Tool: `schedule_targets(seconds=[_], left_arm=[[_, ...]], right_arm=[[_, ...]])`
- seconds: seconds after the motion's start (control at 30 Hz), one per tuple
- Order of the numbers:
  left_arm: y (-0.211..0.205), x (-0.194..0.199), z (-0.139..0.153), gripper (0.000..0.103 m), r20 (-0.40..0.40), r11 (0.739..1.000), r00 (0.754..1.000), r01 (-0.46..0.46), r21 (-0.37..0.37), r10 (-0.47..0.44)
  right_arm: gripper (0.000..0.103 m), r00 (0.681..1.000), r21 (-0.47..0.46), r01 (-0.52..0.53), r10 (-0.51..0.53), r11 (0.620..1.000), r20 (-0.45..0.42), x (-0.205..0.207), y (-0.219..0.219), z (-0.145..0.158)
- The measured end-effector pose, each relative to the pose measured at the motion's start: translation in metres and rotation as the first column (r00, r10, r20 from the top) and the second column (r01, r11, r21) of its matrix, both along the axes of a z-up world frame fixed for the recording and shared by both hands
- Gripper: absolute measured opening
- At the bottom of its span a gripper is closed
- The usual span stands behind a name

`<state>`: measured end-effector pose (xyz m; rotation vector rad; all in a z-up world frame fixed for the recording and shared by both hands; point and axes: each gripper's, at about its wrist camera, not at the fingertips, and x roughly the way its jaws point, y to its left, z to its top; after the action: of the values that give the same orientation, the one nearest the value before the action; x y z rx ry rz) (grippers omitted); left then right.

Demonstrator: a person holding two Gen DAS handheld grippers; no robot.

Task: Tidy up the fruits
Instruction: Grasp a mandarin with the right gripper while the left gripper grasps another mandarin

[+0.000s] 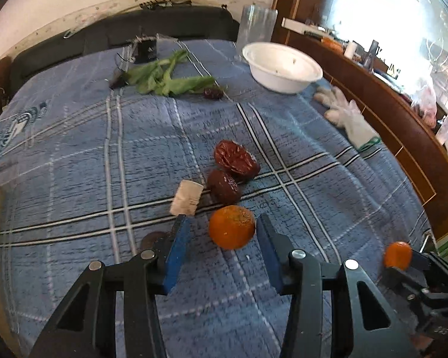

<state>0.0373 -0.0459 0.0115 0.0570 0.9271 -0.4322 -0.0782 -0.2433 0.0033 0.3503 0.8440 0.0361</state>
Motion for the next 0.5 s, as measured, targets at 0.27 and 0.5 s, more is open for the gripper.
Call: schedule_targets(seconds=[0.27, 0.5], left_arm=[[-0.015, -0.002, -0.006, 0.029, 0.041, 0.998, 0.997, 0.060, 0.029, -0.061], [-0.009, -0.008, -0.004, 0.028, 0.048, 0.997, 0.996, 0.078, 0.002, -0.078]], right_arm=[[0.062, 1.000, -0.008, 0.007, -0.007, 1.000, 0.002, 0.000, 0.001, 0.000], [0.054, 1.000, -0.034, 0.023, -0.023, 0.999, -0.012, 0.002, 0.002, 0.000]])
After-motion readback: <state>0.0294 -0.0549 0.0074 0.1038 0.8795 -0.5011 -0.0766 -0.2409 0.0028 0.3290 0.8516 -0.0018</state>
